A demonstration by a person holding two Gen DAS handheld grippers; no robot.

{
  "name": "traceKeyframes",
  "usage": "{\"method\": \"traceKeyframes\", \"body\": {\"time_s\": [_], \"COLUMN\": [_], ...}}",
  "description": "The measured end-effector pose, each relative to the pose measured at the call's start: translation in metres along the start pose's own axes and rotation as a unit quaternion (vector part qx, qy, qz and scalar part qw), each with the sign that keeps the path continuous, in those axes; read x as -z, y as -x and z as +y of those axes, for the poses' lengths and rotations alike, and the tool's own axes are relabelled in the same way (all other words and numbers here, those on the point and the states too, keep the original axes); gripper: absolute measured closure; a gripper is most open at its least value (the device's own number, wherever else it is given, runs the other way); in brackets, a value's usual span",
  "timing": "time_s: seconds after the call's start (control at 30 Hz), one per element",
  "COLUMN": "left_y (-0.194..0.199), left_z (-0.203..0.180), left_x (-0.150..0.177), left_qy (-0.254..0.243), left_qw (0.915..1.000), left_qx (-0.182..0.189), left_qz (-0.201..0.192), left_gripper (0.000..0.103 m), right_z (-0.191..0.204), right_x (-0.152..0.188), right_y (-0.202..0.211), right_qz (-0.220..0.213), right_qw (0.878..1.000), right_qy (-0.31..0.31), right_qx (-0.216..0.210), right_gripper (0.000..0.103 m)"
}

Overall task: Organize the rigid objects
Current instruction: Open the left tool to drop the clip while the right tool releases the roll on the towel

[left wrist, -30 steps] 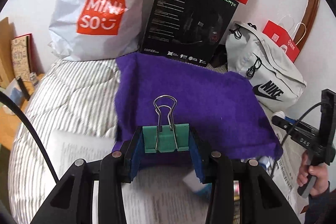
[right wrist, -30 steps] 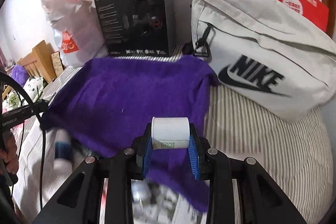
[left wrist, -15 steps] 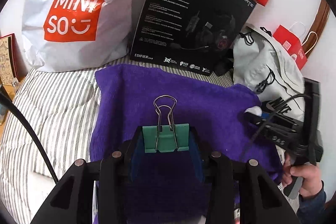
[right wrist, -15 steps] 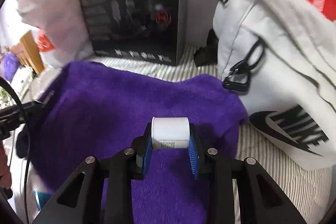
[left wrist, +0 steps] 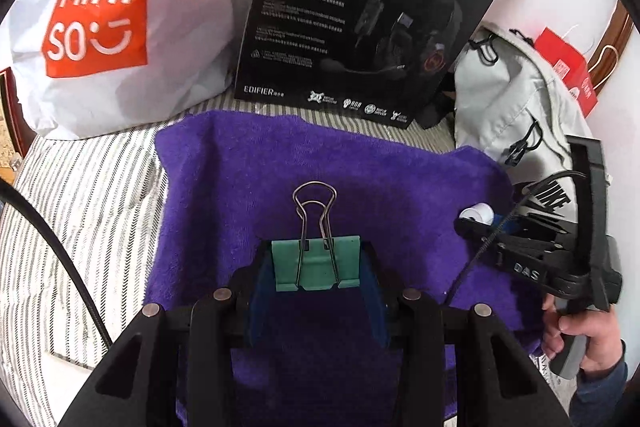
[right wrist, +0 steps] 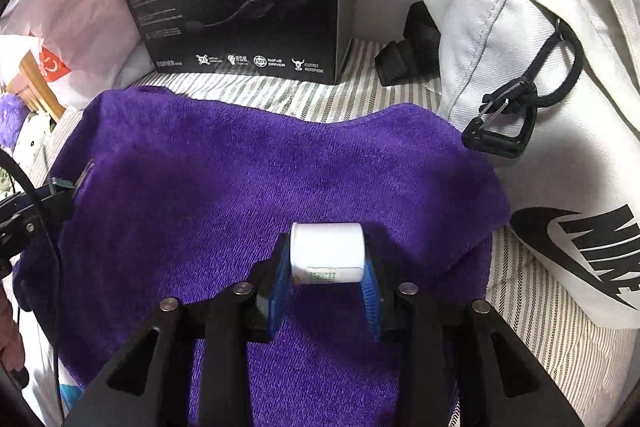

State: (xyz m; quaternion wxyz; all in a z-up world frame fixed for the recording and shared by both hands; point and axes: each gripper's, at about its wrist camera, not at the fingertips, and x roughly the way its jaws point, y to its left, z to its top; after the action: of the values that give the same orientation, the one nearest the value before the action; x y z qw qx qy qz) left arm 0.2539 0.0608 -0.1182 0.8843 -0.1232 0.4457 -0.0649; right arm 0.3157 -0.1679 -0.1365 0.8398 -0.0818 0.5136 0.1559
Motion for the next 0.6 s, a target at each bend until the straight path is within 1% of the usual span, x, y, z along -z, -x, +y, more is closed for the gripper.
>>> {"method": "traceKeyframes", "body": {"time_s": [0.03, 0.17, 0.23, 0.33, 0.4, 0.6], "left_y": [-0.003, -0.011, -0.015, -0.02, -0.025, -0.031], "left_z": [0.0, -0.002, -0.003, -0.003, -0.005, -0.01], "left_x": [-0.001, -0.002, -0.005, -0.007, -0.008, -0.011], "left_qy": [-0.001, -0.004, -0.004, -0.005, -0.008, -0.018], "left_qw": [1.0, 0.9999, 0.9998, 0.9995, 0.9993, 0.9985], "left_qx": [-0.002, -0.01, -0.014, -0.021, -0.025, -0.041], "left_qz": [0.003, 0.012, 0.017, 0.023, 0.027, 0.033], "left_gripper": [0.064, 0.064, 0.063, 0.064, 0.063, 0.063], "right_z": [0.001, 0.002, 0.001, 0.0, -0.001, -0.007], "right_x": [0.002, 0.015, 0.024, 0.037, 0.047, 0.072], "right_y": [0.003, 0.021, 0.037, 0.059, 0.073, 0.106], "right_qz": [0.0, -0.014, -0.025, -0.043, -0.051, -0.065], "right_qw": [1.0, 1.0, 1.0, 0.999, 0.999, 0.997], "right_qy": [0.005, 0.01, 0.005, -0.005, -0.011, -0.03], "right_qx": [0.005, 0.015, 0.01, 0.001, -0.006, -0.025], "right_gripper": [0.056, 0.053, 0.047, 0.042, 0.04, 0.039]}}
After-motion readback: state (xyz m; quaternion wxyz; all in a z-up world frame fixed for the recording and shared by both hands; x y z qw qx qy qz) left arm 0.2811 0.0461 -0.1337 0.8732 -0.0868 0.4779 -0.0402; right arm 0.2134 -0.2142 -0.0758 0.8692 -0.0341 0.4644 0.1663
